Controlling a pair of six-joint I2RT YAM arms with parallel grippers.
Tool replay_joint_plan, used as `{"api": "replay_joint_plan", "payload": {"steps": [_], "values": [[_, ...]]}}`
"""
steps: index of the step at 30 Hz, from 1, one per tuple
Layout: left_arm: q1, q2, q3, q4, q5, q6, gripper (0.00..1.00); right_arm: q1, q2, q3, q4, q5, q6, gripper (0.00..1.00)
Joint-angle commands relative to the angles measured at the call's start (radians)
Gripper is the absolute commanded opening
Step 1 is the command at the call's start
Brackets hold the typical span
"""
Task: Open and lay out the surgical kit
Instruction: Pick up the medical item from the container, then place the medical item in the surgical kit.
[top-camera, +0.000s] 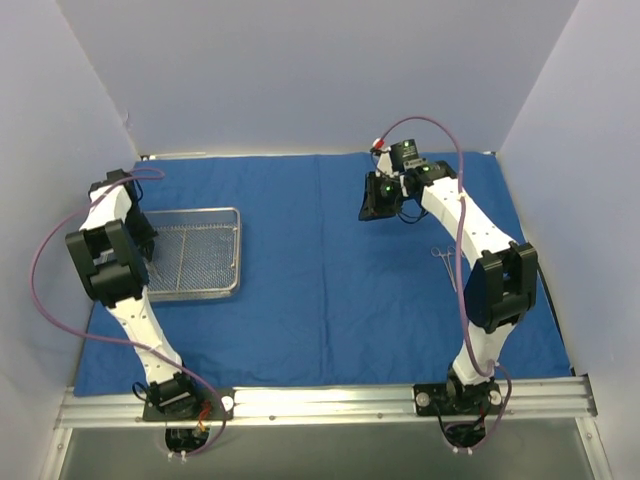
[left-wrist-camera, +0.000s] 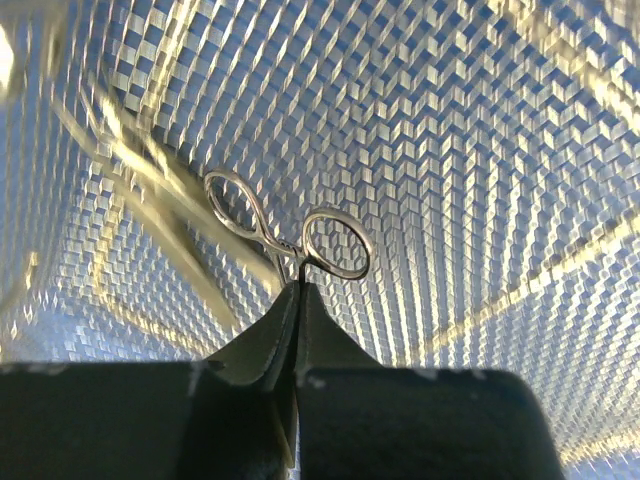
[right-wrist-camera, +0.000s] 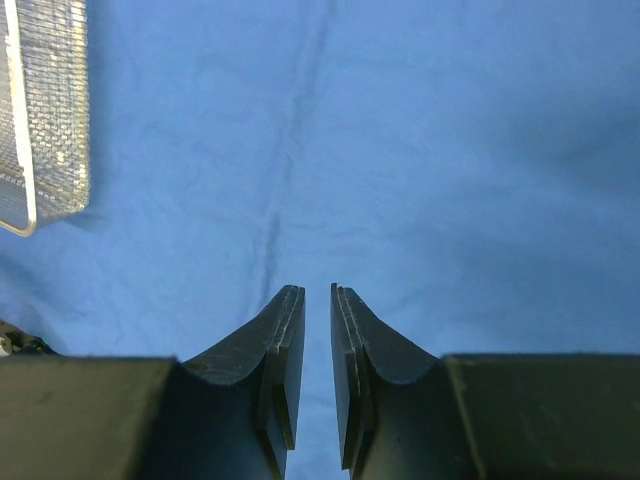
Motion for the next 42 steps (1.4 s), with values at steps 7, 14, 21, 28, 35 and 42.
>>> {"api": "replay_joint_plan", "payload": {"steps": [7,14,21,28,35,42], "values": [[0.003,-0.237,-0.088,-0.014,0.079,-0.054,0.02,0.059,0.071,0.123,0.005,-0.043,0.018,0.18],[-0.017,-0.32,-0.109,-0.022,0.144,-0.082,0.02,0.076,0.086,0.158,0.001,-0.051,0.025,0.18],[-0.222,-0.428,-0.12,0.039,0.408,-0.2,0.02,0.099,0.099,0.21,0.025,-0.158,0.062,0.21],[-0.44,-0.505,-0.062,0.216,0.689,-0.303,0.02,0.097,0.063,0.187,0.229,-0.469,0.217,0.43],[-0.562,-0.544,-0.071,0.398,0.833,-0.376,0.02,0.102,-0.022,0.063,0.523,-0.556,0.444,0.52],[-0.588,-0.533,-0.066,0.48,0.872,-0.506,0.02,0.149,-0.046,0.035,0.57,-0.564,0.49,0.53]]}}
